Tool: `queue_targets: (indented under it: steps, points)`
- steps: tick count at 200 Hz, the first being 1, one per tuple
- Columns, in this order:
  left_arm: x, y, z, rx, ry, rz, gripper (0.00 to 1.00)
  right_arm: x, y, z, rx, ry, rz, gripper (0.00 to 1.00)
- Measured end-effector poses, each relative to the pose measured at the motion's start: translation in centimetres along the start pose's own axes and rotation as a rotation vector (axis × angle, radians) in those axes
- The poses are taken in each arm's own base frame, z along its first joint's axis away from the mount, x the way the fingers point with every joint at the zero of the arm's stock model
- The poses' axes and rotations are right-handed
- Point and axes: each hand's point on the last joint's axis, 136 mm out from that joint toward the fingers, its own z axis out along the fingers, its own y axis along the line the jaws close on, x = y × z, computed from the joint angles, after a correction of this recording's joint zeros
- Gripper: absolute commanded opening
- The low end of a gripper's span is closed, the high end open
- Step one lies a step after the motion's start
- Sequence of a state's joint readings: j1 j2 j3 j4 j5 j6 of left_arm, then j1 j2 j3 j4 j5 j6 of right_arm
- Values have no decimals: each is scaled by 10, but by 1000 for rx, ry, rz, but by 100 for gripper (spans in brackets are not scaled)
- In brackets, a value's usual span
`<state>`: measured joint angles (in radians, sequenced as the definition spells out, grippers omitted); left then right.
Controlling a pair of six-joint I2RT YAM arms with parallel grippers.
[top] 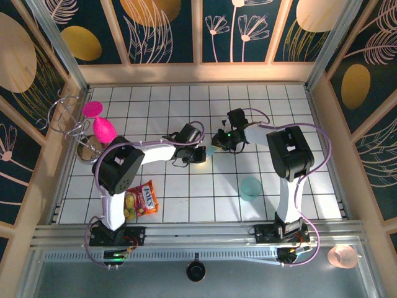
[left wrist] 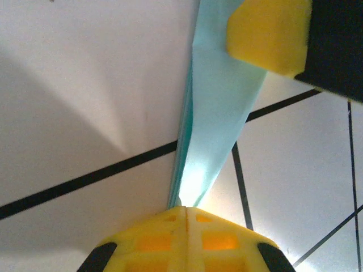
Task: Fold a paper plane with a square sheet of paper (pick it up from the middle)
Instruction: Fold the wing for the fifth time at the center of the table.
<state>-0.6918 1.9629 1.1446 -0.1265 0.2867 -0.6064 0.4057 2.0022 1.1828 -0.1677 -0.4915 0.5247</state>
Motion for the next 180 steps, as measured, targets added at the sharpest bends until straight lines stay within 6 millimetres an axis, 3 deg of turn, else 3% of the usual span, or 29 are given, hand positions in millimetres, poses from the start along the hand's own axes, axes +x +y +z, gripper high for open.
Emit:
queue_targets:
  steps: [79, 180]
  points:
    - [3, 5, -3, -33, 18, 37, 0, 0, 0, 0, 0, 0, 0, 18]
    - [22, 26, -24, -158, 80, 85, 0, 0, 1, 0, -1, 5, 2, 18]
